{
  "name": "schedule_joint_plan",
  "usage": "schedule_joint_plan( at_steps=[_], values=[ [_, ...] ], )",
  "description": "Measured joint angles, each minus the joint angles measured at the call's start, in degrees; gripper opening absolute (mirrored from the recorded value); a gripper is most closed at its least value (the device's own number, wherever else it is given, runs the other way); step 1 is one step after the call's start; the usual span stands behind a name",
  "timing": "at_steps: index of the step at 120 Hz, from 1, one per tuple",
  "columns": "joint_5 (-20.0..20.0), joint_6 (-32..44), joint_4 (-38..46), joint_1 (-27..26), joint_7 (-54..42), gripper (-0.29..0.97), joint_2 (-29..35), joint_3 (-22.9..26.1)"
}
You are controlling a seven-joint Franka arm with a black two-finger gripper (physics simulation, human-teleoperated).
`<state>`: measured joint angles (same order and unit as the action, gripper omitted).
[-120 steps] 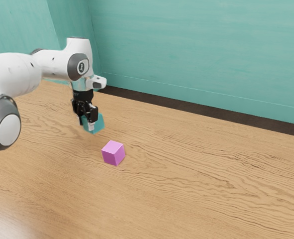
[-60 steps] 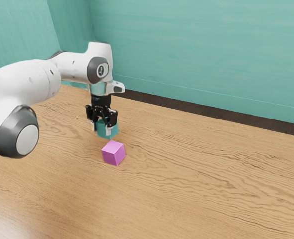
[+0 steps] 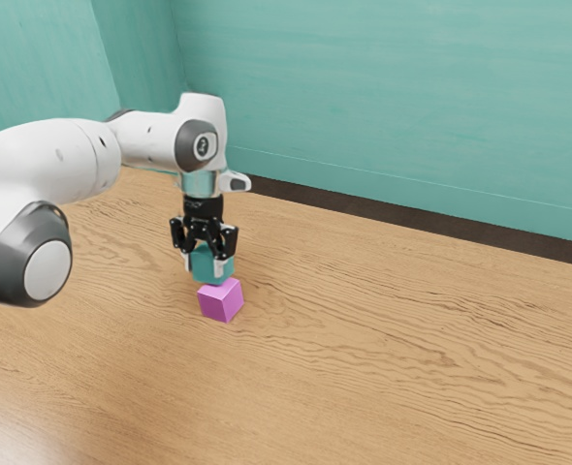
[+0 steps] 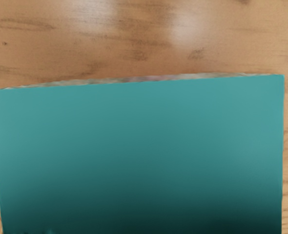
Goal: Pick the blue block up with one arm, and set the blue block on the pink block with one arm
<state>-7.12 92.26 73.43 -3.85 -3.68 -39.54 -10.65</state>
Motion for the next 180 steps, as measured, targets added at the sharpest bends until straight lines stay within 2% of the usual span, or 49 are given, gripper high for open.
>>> schedule_joint_plan(
  at_steps=[14,39,67,141,180],
  values=[
    [0.33,0.64,0.49,-0.06,1.44,0.4,0.44,0.93],
    [3.32,1.19,0.73,-0.08,3.14,0.39,1.99,3.72],
    [5.78,5.23,7.94,0.05,2.54,0.39,6.17,4.38],
    [8.1,17.38,22.57,0.57,-0.58,0.39,14.95,6.22],
    [8.2,22.17,26.62,0.5,-2.22,0.39,16.74,6.27]
  ],
)
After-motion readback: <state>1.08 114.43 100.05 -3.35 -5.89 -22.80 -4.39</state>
